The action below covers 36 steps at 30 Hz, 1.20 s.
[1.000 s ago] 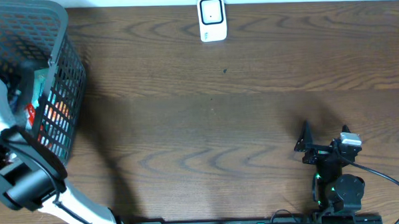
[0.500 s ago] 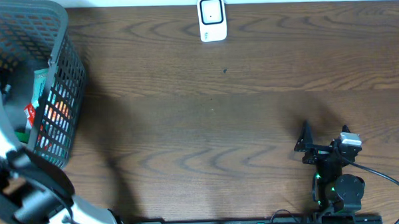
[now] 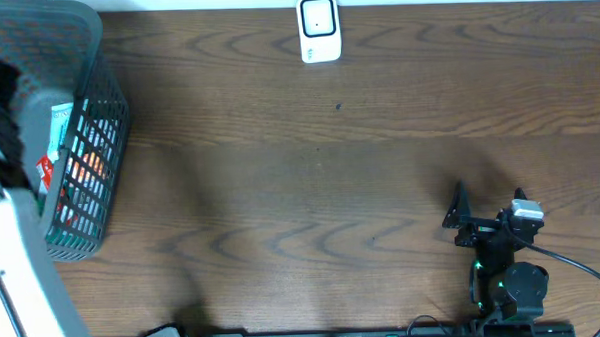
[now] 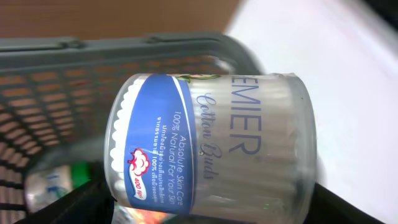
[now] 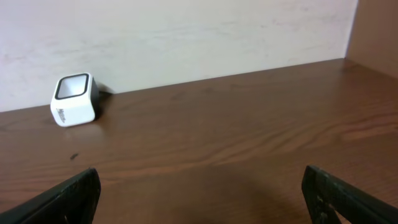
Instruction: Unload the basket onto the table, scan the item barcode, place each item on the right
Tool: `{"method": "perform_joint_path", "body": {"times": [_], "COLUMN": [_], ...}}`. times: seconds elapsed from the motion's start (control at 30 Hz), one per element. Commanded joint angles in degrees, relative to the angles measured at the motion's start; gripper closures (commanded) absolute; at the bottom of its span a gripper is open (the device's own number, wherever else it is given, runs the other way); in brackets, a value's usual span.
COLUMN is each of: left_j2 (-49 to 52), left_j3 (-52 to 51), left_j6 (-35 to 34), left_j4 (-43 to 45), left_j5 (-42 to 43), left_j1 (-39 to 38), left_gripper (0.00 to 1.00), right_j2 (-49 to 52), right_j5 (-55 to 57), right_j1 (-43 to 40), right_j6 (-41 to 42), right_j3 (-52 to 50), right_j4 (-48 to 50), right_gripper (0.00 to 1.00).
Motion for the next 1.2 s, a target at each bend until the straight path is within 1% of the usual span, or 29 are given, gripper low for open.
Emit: {"method": "perform_joint_path", "body": {"times": [0.0, 0.17, 0.33, 0.5, 0.67, 0.87, 1.0, 1.17], "left_j2": [-4.6, -7.3, -5.7, -0.6, 7.4, 19.4, 27.1, 33.5], "left_j3": [1.2, 1.2, 1.2, 0.7, -1.5, -2.4, -2.4, -2.4], "left_j6": [1.1, 1.0, 1.0, 0.7, 0.7, 0.7, 0.7, 0.7], "left_j4": [-1.3, -5.1, -9.6, -15.9, -19.8, -20.5, -19.7, -17.6], "left_j5": [-0.4, -0.4, -0.4, -0.3, 0.0, 3.3, 3.3, 4.8], "left_j1": [-7.3, -20.3, -32.2, -42.9, -51.8, -59.4, -63.1, -66.2], "left_gripper": [0.22, 0.22, 0.22, 0.22, 0.22, 0.22, 0.21, 0.22], "right_j2": [0.0, 0.0, 0.0, 0.0, 0.0, 0.0, 0.0, 0.0], "right_j5": [0.2, 0.2, 0.2, 0.2, 0.2, 0.2, 0.2, 0.2], "right_j1": [0.2, 0.2, 0.2, 0.2, 0.2, 0.2, 0.2, 0.2], "right_j6": [-0.8, -0.8, -0.8, -0.8, -0.8, -0.8, -0.8, -0.8], "right_j3": [0.0, 0.0, 0.0, 0.0, 0.0, 0.0, 0.0, 0.0], "right_j4": [-0.2, -0.2, -0.2, -0.2, -0.2, -0.2, -0.2, -0.2], "right_gripper": [0.01, 0.01, 0.01, 0.01, 0.01, 0.01, 0.01, 0.01]}}
